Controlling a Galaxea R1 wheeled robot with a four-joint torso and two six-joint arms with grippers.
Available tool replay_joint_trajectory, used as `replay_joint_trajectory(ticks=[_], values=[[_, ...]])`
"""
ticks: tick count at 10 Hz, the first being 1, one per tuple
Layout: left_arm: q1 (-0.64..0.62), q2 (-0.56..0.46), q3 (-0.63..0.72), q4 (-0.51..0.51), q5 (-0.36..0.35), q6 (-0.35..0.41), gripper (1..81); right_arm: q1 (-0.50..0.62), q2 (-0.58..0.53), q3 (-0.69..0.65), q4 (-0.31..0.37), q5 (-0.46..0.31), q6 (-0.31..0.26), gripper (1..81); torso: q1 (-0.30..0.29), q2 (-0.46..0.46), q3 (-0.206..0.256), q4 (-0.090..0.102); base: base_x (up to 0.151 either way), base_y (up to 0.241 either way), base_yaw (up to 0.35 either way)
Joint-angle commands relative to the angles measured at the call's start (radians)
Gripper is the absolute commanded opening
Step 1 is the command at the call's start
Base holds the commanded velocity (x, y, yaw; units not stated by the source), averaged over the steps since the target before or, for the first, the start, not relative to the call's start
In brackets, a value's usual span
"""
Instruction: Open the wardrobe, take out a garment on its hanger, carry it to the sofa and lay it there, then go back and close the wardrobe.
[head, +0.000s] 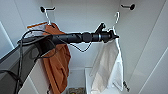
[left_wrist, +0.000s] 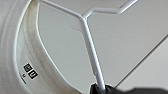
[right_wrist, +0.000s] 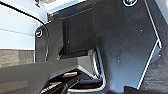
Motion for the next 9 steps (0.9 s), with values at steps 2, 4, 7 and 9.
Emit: replay_joint_trajectory(ticks=[2, 4, 7, 9], values=[[-0.165, 0.049, -0.046, 0.056, -0.060, 0.022, 1.0, 0.029, 0.000, 0.007, 0.008, -0.044, 0.001, 81.1, 0.000, 0.000, 0.000, 0.000, 0.000, 0.000, 0.000], [-0.165, 0.134, -0.146, 0.048, -0.034, 0.019, 1.0, 0.029, 0.000, 0.007, 0.008, -0.044, 0.001, 81.1, 0.000, 0.000, 0.000, 0.000, 0.000, 0.000, 0.000], [-0.168, 0.206, -0.211, 0.044, -0.038, 0.016, 1.0, 0.029, 0.000, 0.006, 0.006, -0.037, 0.001, 81.1, 0.000, 0.000, 0.000, 0.000, 0.000, 0.000, 0.000], [-0.163, 0.169, -0.172, 0.044, -0.048, 0.014, 1.0, 0.029, 0.000, 0.004, 0.005, -0.037, -0.001, 81.1, 0.000, 0.000, 0.000, 0.000, 0.000, 0.000, 0.000]])
